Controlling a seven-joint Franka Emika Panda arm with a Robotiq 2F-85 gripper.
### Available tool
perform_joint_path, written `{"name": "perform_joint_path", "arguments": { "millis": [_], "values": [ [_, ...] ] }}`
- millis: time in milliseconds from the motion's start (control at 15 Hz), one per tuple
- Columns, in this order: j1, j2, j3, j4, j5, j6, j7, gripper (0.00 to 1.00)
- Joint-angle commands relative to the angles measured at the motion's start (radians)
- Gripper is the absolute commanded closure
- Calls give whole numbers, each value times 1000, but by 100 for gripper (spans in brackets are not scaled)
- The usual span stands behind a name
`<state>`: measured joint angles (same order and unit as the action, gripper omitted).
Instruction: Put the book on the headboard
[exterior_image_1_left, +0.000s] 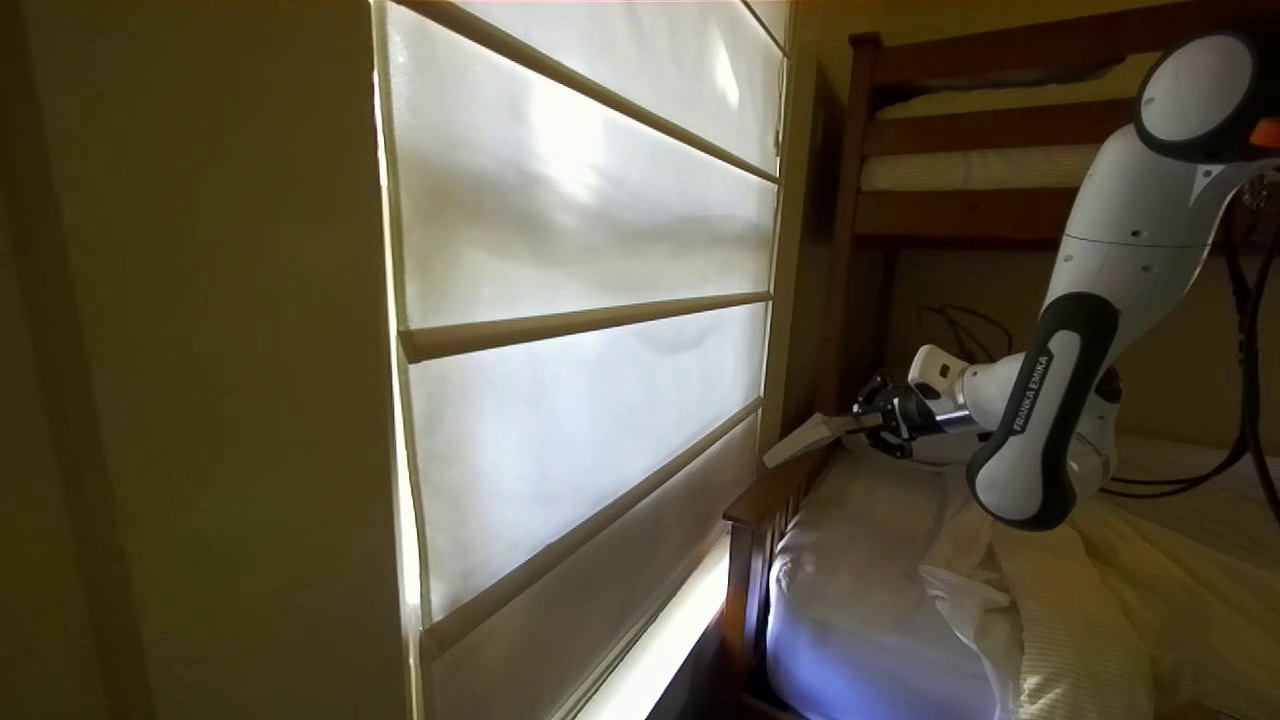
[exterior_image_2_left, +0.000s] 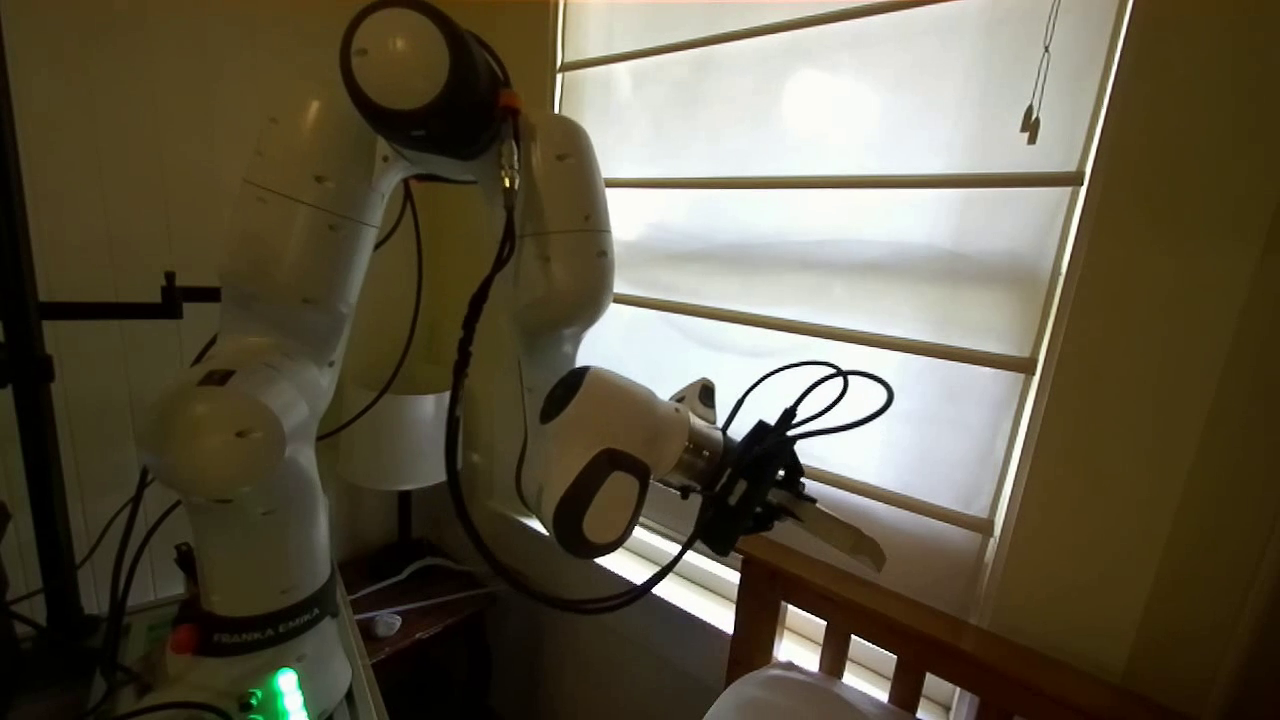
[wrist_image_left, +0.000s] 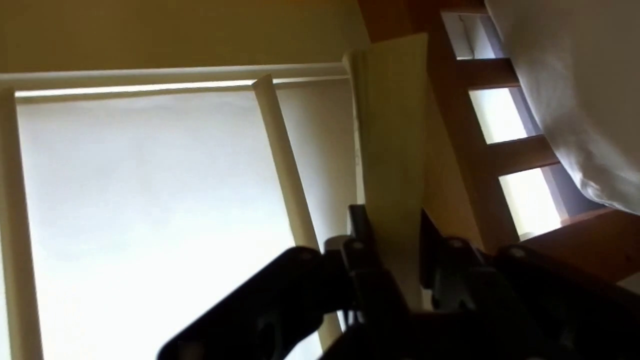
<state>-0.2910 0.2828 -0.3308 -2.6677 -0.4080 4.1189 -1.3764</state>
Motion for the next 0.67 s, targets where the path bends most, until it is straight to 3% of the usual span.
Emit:
{"name": "perform_joint_path", "arguments": {
  "millis": [0, 133, 200, 333, 400, 467, 533, 600],
  "values": [
    [30, 79, 4, 60, 13, 119, -137, 94],
    [42, 131, 14, 91, 21, 198, -195, 94],
    [-9, 75, 85, 129, 11, 110, -210, 94],
    [-22, 115, 130, 165, 45, 112, -224, 94],
    [34, 180, 74, 158, 70, 201, -209, 94],
    [-31, 132, 160, 186, 95, 102, -211, 94],
    [-28, 150, 164, 184, 121, 101, -204, 94],
    [35, 208, 97, 163, 145, 167, -185, 94]
  ]
}}
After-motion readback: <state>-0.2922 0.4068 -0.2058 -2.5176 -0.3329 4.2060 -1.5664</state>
